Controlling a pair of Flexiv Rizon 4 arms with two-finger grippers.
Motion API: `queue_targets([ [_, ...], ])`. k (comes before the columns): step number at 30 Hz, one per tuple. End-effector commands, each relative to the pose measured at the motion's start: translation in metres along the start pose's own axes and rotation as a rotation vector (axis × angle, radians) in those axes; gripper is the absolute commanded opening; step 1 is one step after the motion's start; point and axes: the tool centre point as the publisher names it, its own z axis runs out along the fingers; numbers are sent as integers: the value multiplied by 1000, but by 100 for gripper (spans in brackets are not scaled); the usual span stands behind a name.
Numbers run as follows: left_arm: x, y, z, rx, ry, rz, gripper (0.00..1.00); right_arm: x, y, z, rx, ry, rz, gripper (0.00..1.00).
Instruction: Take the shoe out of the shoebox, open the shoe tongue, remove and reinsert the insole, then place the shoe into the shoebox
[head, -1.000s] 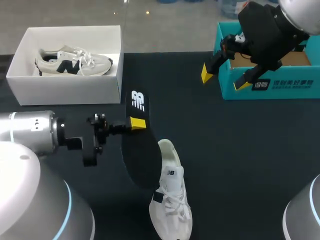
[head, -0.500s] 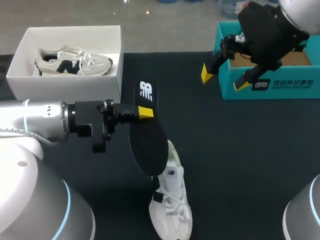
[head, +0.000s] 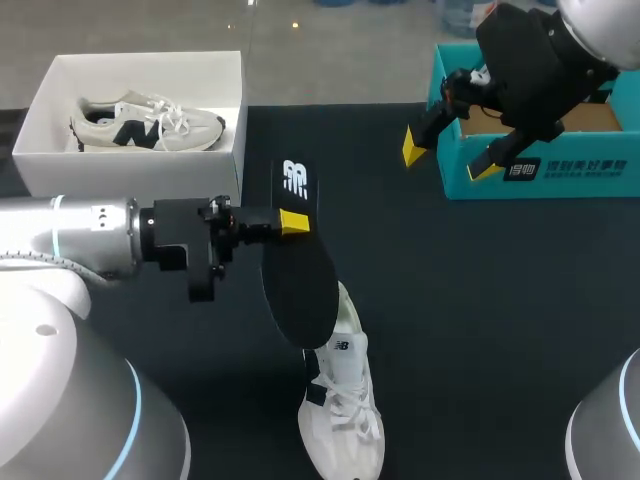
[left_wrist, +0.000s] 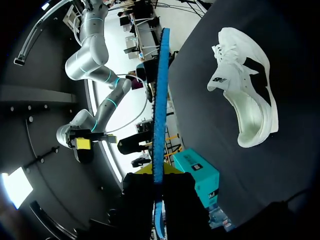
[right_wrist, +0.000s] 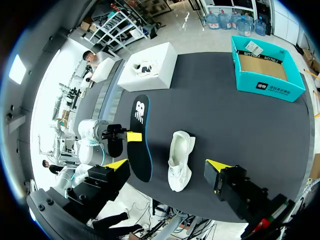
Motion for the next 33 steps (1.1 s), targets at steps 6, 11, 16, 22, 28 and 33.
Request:
queue_targets([
  [6,1,0,1,-2,-1,2,0,1,2,1,4,-2,1,100],
  [11,1,0,1,-2,-1,2,0,1,2,1,4,-2,1,100],
  [16,1,0,1,-2,-1,2,0,1,2,1,4,-2,1,100],
  [22,1,0,1,-2,-1,2,0,1,2,1,4,-2,1,100],
  [28,1,0,1,-2,-1,2,0,-10,-7,4,-11,50,-17,100],
  [33,1,0,1,-2,-1,2,0,-24,-23,13,-115,195,-35,100],
])
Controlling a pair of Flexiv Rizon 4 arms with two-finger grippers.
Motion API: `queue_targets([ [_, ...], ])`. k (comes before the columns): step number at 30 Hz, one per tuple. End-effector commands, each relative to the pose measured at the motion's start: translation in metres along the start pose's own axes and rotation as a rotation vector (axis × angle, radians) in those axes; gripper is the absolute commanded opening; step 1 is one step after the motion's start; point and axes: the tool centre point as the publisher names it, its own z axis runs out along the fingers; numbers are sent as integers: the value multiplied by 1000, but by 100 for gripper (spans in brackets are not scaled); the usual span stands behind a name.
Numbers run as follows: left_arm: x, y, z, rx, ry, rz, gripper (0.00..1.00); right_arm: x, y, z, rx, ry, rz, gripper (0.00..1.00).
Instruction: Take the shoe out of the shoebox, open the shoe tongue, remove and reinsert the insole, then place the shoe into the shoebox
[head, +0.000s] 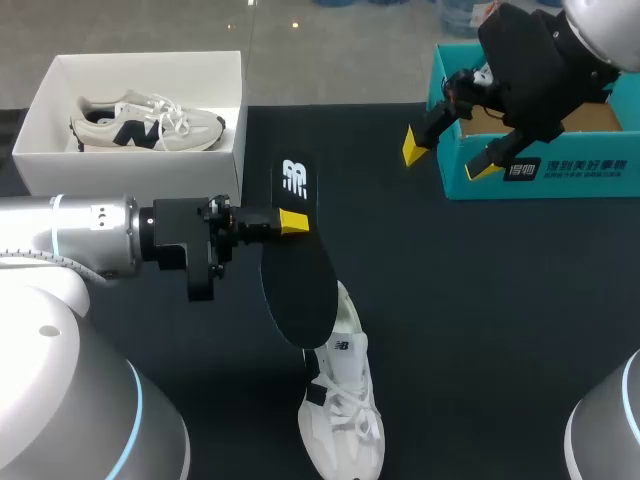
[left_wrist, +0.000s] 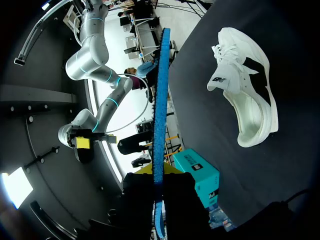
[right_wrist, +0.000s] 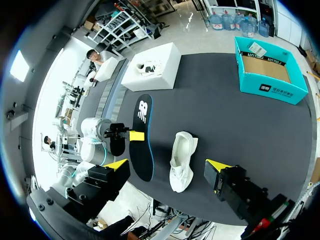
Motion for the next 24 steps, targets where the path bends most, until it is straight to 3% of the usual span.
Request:
queue_targets([
  [1,1,-1,1,-4,0,2,0,-25,-27,13,-118,166,-13,100],
  [9,1,-1,1,-4,0,2,0,-22,-27,34,-150,309,-66,100],
  [15,1,-1,1,-4,0,2,0,-18,-19,44,-130,404,-117,100],
  [24,1,-1,1,-4,0,2,0,-15,-3,45,18,486,-165,100],
])
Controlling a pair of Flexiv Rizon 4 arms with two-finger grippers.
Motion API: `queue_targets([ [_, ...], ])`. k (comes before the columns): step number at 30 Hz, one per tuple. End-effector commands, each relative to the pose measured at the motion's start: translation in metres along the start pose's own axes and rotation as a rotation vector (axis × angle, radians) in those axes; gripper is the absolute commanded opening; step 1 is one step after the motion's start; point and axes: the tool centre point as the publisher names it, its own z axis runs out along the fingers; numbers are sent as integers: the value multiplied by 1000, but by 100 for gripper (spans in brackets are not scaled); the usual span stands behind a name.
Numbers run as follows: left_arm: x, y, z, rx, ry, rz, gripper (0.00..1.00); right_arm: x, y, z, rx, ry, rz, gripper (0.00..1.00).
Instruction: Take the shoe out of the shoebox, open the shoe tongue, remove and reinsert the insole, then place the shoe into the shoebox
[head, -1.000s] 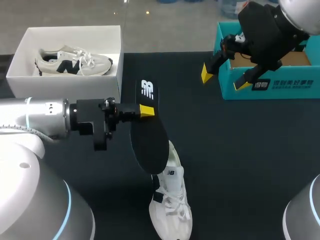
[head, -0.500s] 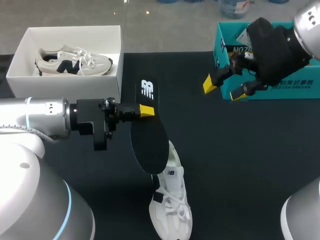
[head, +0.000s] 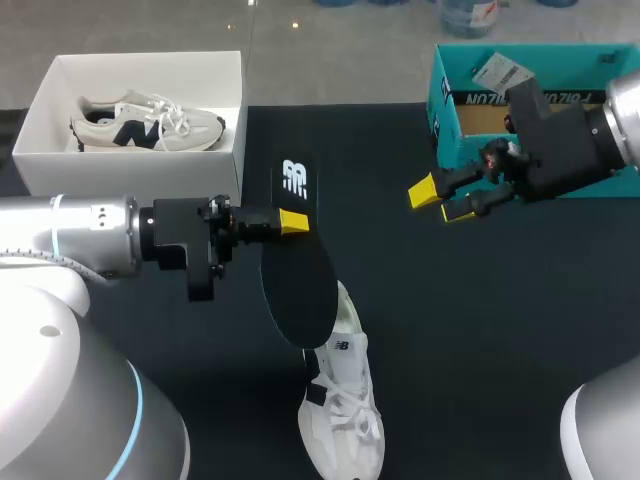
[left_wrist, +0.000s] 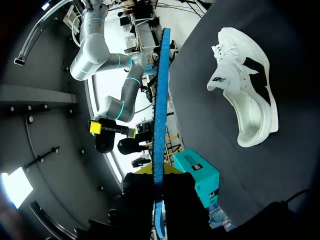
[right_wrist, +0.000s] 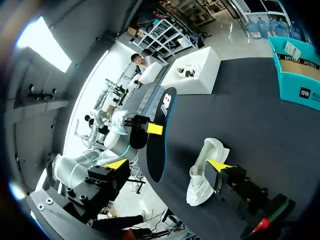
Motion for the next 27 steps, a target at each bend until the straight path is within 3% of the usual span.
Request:
queue_targets([
  [1,0,-1,1,-4,0,2,0,-4,22,6,114,104,0,100],
  [10,0,-1,1,-4,0,2,0,-6,22,32,139,181,8,100],
  [27,0,-1,1,-4,0,2,0,1,-1,96,62,211,-37,100],
])
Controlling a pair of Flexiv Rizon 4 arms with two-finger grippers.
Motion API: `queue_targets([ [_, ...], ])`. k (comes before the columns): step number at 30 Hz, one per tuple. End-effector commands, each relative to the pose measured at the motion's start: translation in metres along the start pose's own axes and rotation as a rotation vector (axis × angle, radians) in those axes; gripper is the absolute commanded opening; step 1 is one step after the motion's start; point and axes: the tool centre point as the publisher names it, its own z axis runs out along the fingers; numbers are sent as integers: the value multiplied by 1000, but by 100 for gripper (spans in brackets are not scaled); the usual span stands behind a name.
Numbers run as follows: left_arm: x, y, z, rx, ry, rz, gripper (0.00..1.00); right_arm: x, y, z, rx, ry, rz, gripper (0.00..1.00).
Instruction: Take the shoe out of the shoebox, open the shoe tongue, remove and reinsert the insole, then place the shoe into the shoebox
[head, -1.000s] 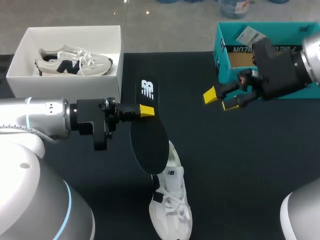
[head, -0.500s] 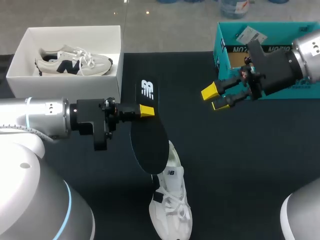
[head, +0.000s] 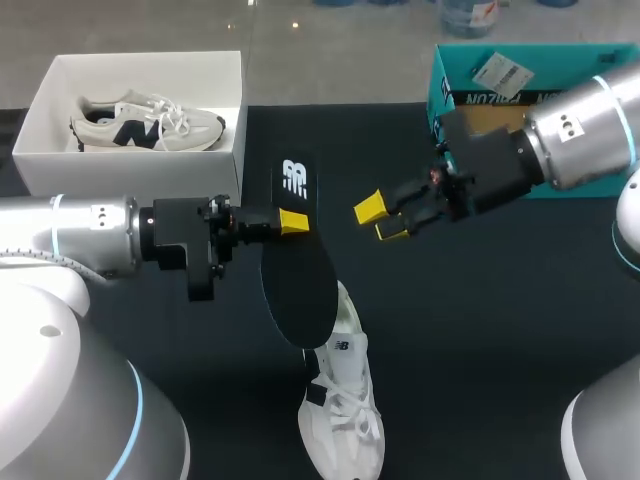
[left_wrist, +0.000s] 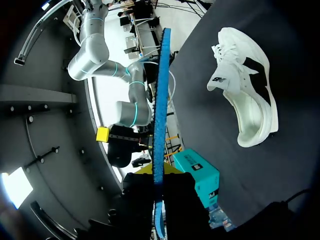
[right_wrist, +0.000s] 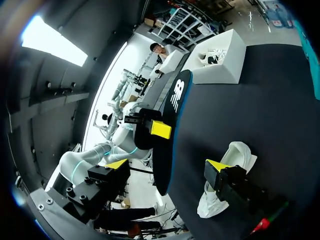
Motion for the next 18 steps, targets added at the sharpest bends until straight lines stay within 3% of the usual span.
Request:
queue_targets([
  [1,0,-1,1,-4,0,2,0,-4,-7,19,-26,0,-10,100],
  [18,0,-1,1,-4,0,2,0,-19,-1,51,-54,40,-67,100],
])
